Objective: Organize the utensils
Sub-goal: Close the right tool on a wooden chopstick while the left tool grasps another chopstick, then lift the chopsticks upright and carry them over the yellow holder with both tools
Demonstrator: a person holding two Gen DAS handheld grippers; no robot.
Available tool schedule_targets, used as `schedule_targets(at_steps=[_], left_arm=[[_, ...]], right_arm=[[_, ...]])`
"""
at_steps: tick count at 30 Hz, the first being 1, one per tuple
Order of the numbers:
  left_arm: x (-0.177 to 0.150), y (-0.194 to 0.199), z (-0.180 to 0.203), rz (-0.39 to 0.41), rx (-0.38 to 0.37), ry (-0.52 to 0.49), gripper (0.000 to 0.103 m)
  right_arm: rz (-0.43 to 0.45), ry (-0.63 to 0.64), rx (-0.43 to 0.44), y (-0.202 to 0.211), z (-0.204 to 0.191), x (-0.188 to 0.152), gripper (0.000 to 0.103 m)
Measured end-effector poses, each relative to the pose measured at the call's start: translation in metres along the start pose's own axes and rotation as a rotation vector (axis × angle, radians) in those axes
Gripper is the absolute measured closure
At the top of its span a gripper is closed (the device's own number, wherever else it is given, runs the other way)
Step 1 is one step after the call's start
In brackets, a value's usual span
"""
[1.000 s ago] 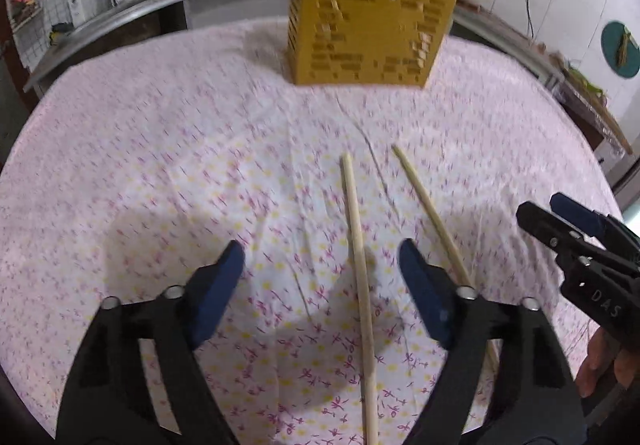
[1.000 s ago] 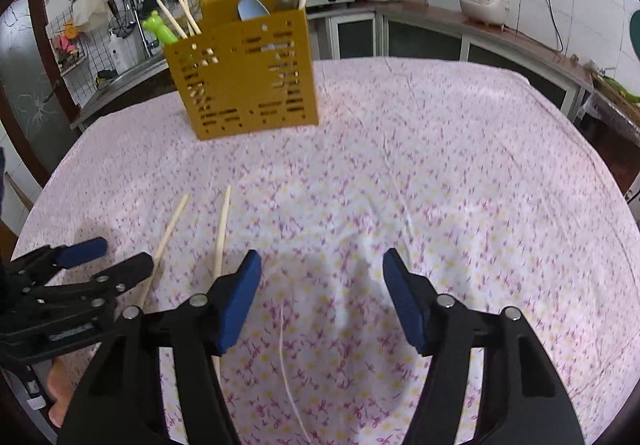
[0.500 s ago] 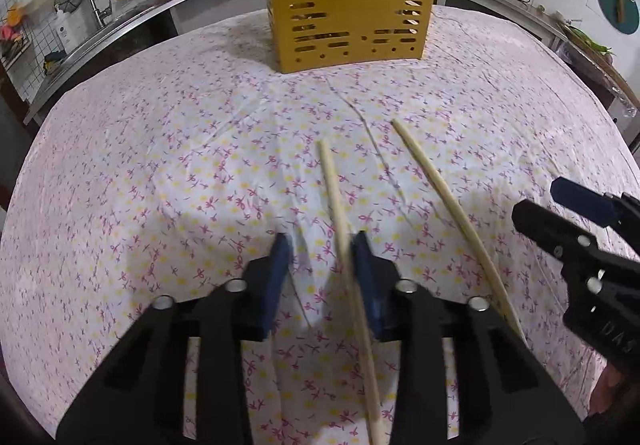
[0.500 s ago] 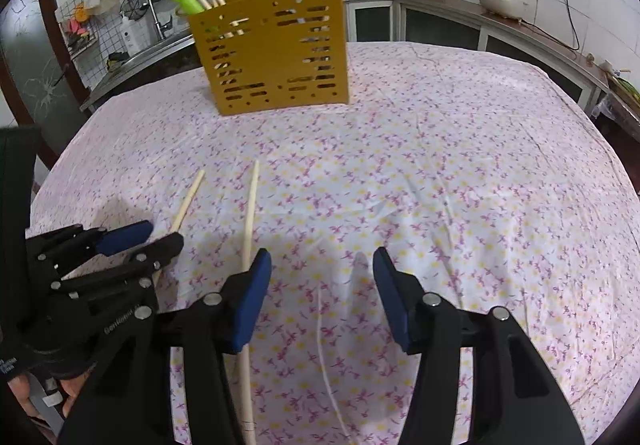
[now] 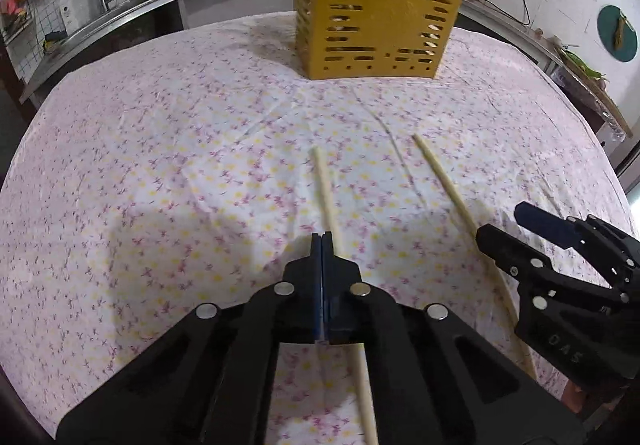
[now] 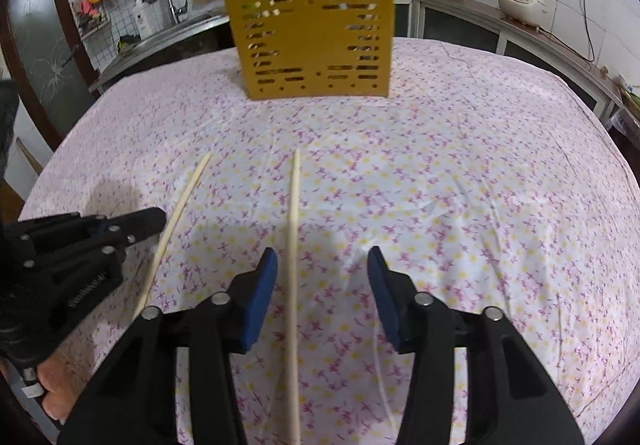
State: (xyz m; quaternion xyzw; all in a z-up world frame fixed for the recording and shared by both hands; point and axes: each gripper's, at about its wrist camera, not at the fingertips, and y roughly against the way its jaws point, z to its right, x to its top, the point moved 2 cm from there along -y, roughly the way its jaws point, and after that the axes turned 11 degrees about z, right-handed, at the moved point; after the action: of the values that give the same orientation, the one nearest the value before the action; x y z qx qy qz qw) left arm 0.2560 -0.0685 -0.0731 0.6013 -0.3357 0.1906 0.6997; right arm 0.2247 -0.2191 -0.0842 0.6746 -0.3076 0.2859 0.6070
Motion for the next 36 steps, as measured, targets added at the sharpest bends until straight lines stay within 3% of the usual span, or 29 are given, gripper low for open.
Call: schedule_targets(at_steps=[5, 7, 9, 12, 20, 24, 36], left_arm=[[-0.005, -0.003, -0.016, -0.008, -0.017, 0.046, 0.103], [-0.004, -0.002, -0.017, -0.004, -0.017, 0.057, 0.103], [-0.001, 0.002, -0.016, 0.002, -0.029, 0.061, 0.103], [0.004, 0.007, -0.009, 0.011, -0.047, 0.053, 0.103], [0.004, 0.002, 0.003, -0.022, -0.066, 0.044, 0.103], [0.004, -0.005, 0.006, -0.053, -0.064, 0.030, 0.097], [0.016, -0.025, 0.016, -0.171, -0.024, -0.028, 0.091]], right_arm=[[-0.013, 0.014, -0.015, -0.012, -0.003, -0.001, 0.069], [-0.014, 0.020, -0.012, -0.013, -0.003, 0.000, 0.076], [-0.012, 0.041, -0.011, -0.014, -0.006, 0.001, 0.091], [-0.012, 0.050, -0.006, -0.014, -0.007, 0.002, 0.097], [-0.025, 0.009, 0.022, -0.010, 0.012, 0.004, 0.097], [-0.057, 0.020, 0.042, -0.014, 0.013, 0.005, 0.097], [-0.312, 0.045, 0.113, -0.040, 0.015, 0.026, 0.096]])
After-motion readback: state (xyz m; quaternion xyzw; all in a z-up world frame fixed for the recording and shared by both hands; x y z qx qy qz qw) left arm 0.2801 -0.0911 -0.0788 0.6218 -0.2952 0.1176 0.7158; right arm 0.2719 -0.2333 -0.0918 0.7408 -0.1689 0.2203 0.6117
